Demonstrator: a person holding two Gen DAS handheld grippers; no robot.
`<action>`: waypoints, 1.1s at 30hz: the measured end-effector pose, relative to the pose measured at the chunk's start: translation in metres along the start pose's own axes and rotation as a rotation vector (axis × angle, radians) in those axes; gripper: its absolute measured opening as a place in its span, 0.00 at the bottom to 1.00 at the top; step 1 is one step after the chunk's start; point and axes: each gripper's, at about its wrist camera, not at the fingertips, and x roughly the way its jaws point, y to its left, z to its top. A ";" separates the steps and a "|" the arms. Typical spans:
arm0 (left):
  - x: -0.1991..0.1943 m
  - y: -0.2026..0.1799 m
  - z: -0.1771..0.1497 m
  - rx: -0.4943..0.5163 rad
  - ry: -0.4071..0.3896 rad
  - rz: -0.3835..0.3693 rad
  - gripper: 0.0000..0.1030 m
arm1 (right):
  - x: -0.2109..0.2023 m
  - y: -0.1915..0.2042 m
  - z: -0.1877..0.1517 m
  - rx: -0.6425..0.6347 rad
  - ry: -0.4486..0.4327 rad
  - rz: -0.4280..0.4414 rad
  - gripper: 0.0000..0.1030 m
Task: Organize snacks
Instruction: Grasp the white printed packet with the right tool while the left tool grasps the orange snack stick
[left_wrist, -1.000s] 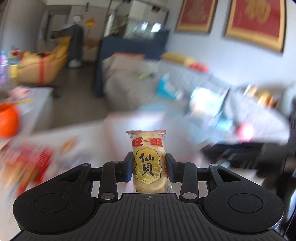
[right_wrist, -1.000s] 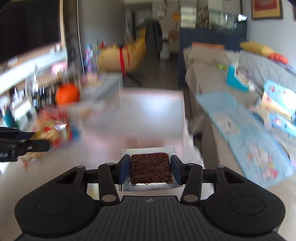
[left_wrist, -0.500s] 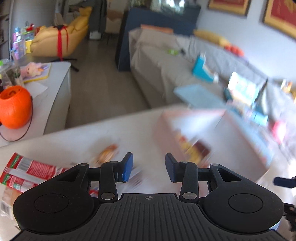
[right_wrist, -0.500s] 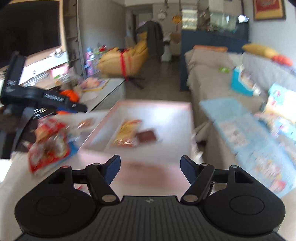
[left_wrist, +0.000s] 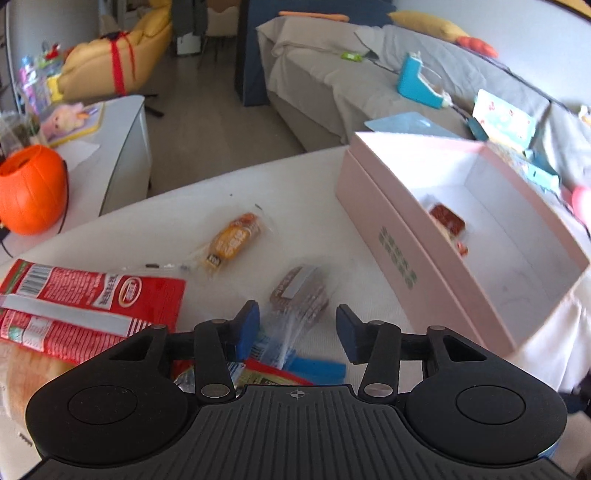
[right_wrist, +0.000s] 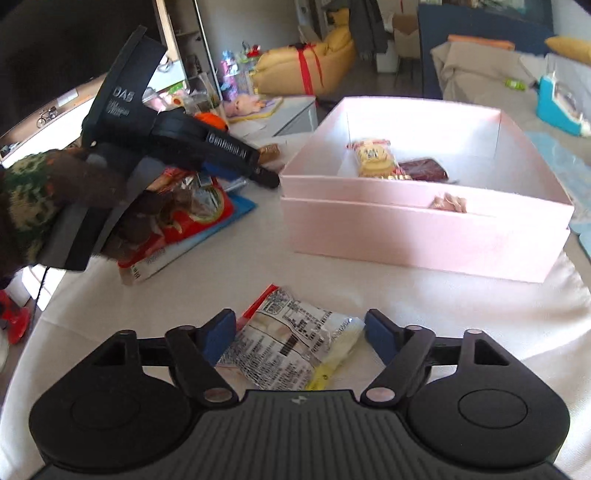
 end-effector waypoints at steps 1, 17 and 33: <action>-0.002 -0.003 -0.002 0.006 0.005 0.008 0.49 | 0.001 0.004 0.000 -0.018 -0.001 -0.018 0.76; -0.061 -0.061 -0.076 -0.001 -0.021 0.005 0.21 | 0.006 -0.028 -0.003 0.010 -0.055 -0.123 0.78; -0.095 -0.069 -0.098 -0.066 -0.065 -0.042 0.24 | -0.006 -0.036 -0.013 0.027 -0.082 -0.110 0.79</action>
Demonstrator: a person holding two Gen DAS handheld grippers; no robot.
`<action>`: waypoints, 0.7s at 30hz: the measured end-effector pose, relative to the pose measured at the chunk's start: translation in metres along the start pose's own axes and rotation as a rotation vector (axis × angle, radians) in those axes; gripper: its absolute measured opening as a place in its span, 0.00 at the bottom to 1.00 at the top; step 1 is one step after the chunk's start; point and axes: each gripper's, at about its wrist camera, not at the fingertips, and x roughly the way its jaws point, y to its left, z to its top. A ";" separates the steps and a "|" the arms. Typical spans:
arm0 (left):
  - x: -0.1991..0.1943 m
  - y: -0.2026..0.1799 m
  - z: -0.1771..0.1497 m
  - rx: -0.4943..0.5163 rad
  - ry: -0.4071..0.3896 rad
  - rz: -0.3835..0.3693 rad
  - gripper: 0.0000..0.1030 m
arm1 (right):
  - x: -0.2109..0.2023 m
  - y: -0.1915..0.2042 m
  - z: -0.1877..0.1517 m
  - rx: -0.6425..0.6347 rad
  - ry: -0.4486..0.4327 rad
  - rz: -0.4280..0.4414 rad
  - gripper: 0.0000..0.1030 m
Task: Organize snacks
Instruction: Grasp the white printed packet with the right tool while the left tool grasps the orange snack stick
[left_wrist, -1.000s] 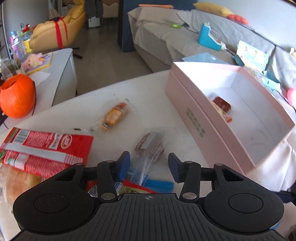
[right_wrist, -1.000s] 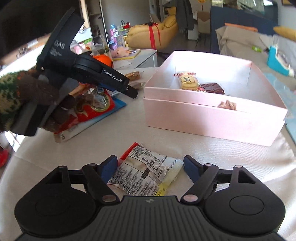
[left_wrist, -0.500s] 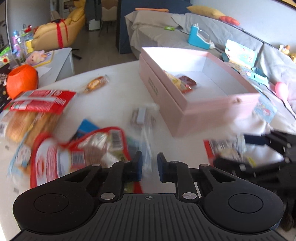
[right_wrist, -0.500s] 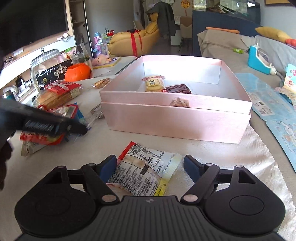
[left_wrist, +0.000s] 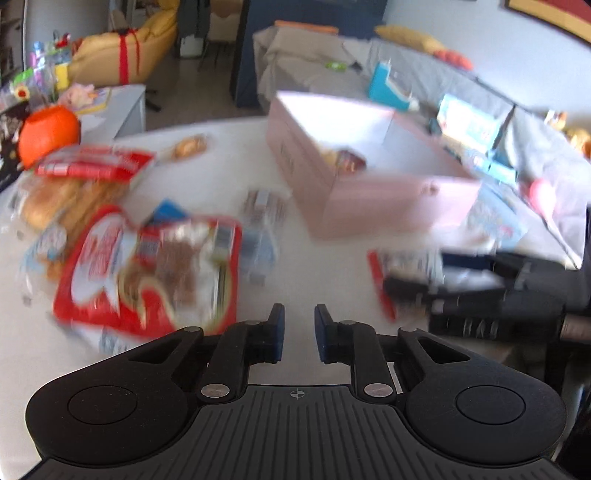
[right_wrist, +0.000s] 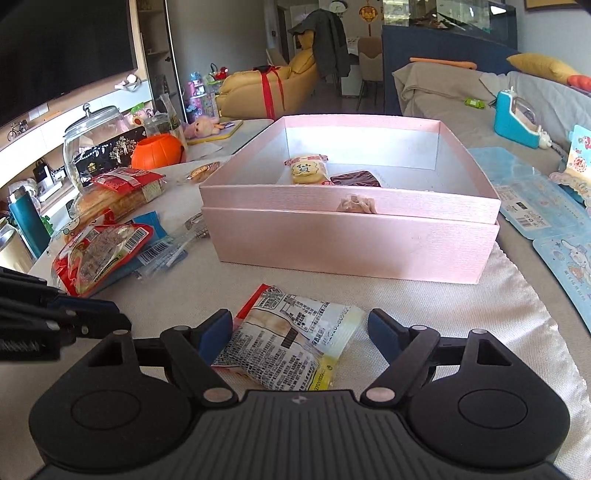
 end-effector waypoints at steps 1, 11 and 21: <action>0.000 0.000 0.006 0.013 -0.018 0.023 0.23 | 0.000 0.000 0.000 0.000 0.000 -0.001 0.79; 0.073 0.062 0.128 0.209 -0.067 0.138 0.28 | -0.001 0.004 -0.001 -0.015 0.002 -0.018 0.80; 0.144 0.102 0.157 0.088 0.061 0.137 0.27 | 0.000 0.003 -0.001 -0.010 0.004 -0.001 0.83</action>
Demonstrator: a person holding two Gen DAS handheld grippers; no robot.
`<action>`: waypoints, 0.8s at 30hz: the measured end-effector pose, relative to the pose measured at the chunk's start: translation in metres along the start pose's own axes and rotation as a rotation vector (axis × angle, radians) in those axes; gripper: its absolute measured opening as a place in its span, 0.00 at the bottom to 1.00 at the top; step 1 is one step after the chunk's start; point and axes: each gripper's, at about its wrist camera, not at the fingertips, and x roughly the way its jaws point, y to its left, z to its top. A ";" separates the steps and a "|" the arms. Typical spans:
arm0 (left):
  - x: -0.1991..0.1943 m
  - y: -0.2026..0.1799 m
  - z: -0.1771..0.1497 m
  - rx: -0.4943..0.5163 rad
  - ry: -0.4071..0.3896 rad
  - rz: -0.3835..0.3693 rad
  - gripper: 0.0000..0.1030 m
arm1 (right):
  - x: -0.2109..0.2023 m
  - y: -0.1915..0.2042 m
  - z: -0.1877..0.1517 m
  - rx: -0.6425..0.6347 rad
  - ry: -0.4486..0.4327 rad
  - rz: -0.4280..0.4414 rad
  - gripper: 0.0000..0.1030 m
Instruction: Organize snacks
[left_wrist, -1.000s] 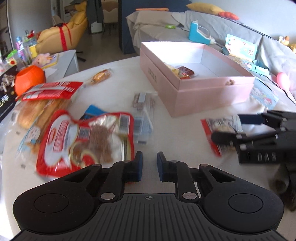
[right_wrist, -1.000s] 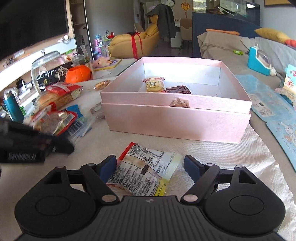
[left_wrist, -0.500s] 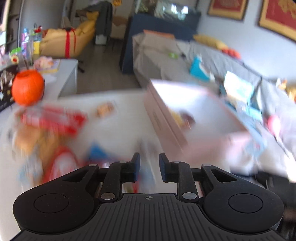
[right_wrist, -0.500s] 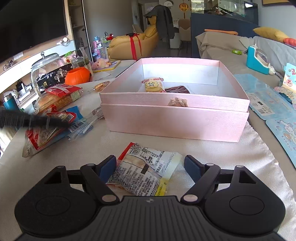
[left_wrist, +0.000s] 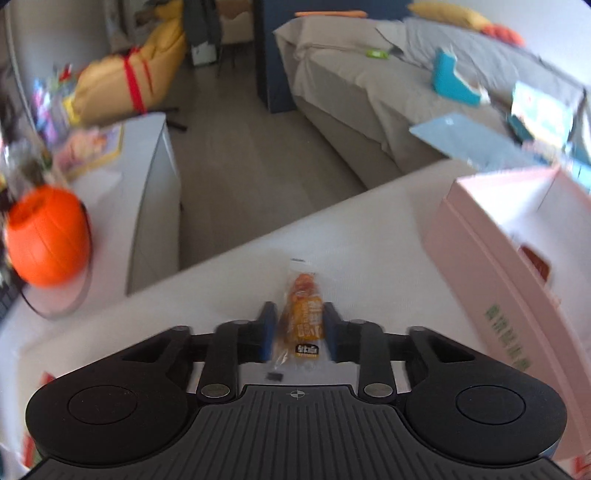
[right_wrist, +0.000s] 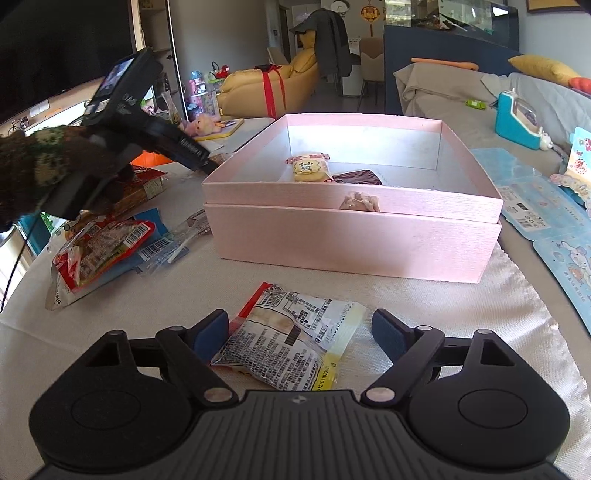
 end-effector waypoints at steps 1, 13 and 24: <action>-0.004 0.002 -0.002 -0.023 0.003 -0.014 0.26 | 0.000 0.000 0.000 0.001 0.000 0.001 0.83; -0.131 -0.040 -0.087 -0.141 -0.137 -0.159 0.25 | -0.001 -0.001 0.000 0.006 -0.001 0.006 0.83; -0.153 -0.105 -0.183 -0.095 -0.045 -0.033 0.26 | -0.010 0.009 -0.004 0.027 0.037 -0.002 0.84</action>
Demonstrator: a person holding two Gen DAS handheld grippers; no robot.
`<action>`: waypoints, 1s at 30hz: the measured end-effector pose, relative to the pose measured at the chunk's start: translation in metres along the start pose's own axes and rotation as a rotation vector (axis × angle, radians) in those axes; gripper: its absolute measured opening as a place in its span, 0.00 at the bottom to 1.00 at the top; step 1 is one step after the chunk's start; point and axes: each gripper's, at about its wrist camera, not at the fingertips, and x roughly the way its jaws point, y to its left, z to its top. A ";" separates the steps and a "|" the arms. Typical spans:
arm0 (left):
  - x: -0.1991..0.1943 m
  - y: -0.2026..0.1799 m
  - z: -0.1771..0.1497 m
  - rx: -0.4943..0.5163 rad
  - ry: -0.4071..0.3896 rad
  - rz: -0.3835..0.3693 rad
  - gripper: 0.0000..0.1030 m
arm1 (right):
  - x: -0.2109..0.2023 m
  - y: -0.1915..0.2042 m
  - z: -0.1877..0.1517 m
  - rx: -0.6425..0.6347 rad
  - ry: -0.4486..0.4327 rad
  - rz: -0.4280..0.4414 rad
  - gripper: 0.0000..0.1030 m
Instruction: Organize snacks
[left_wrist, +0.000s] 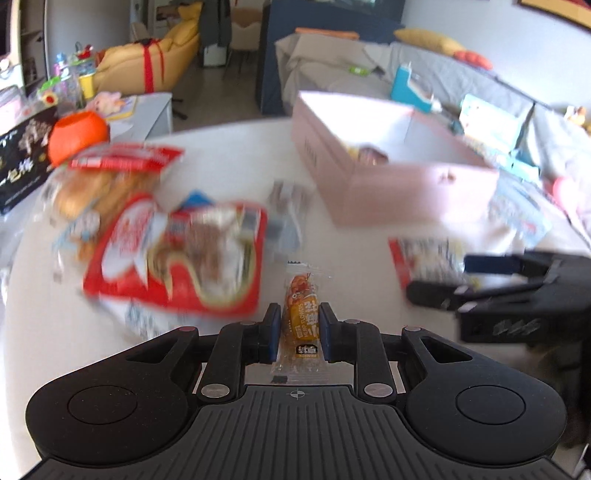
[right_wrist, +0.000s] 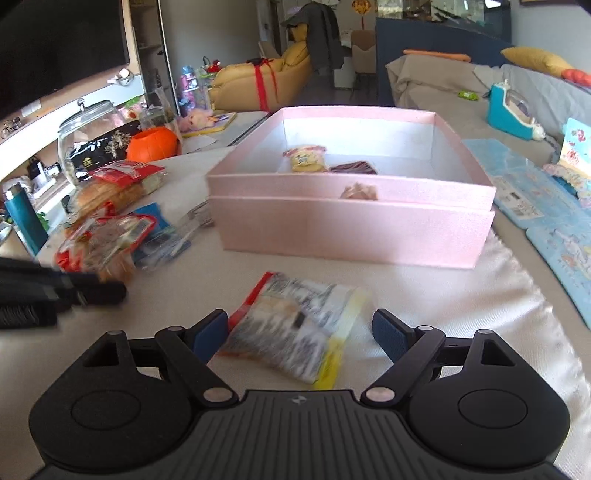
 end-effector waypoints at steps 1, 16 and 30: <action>-0.001 0.000 -0.004 0.000 -0.013 0.004 0.26 | -0.003 0.000 0.000 0.008 0.013 0.045 0.84; -0.009 0.008 -0.020 -0.060 -0.029 -0.024 0.26 | 0.011 -0.044 0.023 0.043 0.016 -0.238 0.51; -0.013 0.012 -0.023 -0.059 -0.017 -0.053 0.27 | -0.036 0.000 0.014 -0.028 -0.042 0.089 0.74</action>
